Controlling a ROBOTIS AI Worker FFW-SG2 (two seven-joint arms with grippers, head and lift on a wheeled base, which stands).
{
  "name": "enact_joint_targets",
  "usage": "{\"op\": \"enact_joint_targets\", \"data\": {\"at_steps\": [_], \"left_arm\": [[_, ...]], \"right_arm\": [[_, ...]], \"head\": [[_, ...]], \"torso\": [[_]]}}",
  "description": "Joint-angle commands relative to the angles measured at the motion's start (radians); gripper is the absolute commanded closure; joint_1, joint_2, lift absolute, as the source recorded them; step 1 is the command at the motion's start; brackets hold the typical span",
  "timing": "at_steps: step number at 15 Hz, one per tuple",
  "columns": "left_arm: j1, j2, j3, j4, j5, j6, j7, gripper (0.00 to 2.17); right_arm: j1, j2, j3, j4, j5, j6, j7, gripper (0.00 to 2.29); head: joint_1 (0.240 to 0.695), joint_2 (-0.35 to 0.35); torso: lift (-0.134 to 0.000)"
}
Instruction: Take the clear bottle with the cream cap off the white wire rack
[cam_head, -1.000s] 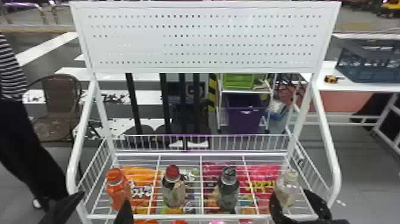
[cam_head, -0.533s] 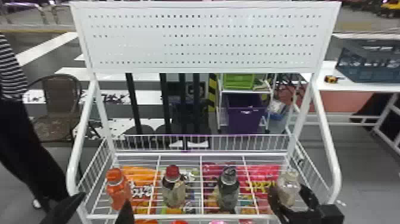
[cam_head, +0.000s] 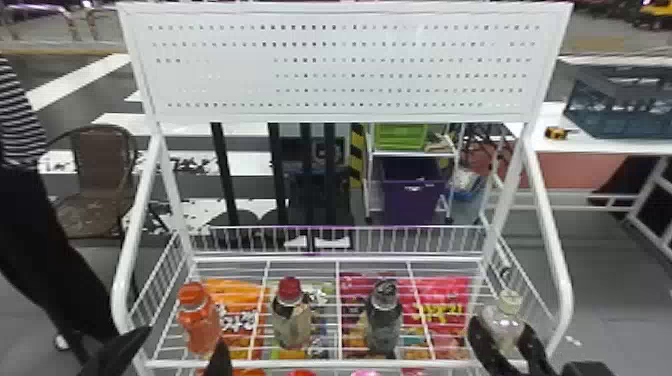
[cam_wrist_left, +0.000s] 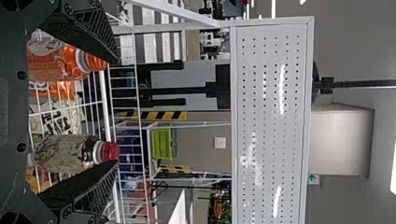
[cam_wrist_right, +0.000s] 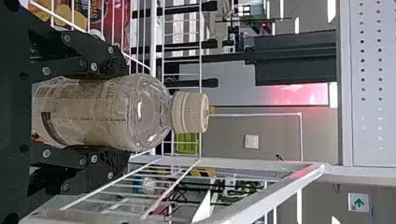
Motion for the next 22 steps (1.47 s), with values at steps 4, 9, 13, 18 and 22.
{"op": "enact_joint_targets", "data": {"at_steps": [4,9,13,18,22], "left_arm": [[0.003,0.006,0.009,0.001,0.002,-0.006,-0.005,0.13],[-0.008,0.009,0.028,-0.007,0.039,-0.006,-0.01,0.13],[-0.009,0.007,0.037,-0.016,0.061,-0.006,-0.011,0.13],[-0.012,0.002,0.037,-0.015,0.059,-0.006,-0.002,0.13],[-0.009,0.004,0.037,-0.018,0.059,-0.006,-0.002,0.13]], "right_arm": [[0.261,0.001,-0.007,-0.41,-0.021,0.127,0.005,1.32],[0.475,0.001,-0.019,-0.634,-0.012,0.109,0.023,1.32],[0.602,0.001,-0.061,-0.69,-0.049,-0.014,0.061,1.32],[0.672,0.001,-0.107,-0.723,-0.103,-0.063,0.077,1.32],[0.674,0.001,-0.099,-0.726,-0.101,-0.063,0.078,1.32]], "head": [[0.499,0.0],[0.499,0.0],[0.499,0.0],[0.499,0.0],[0.499,0.0]], "torso": [[0.0],[0.0],[0.0],[0.0],[0.0]]}}
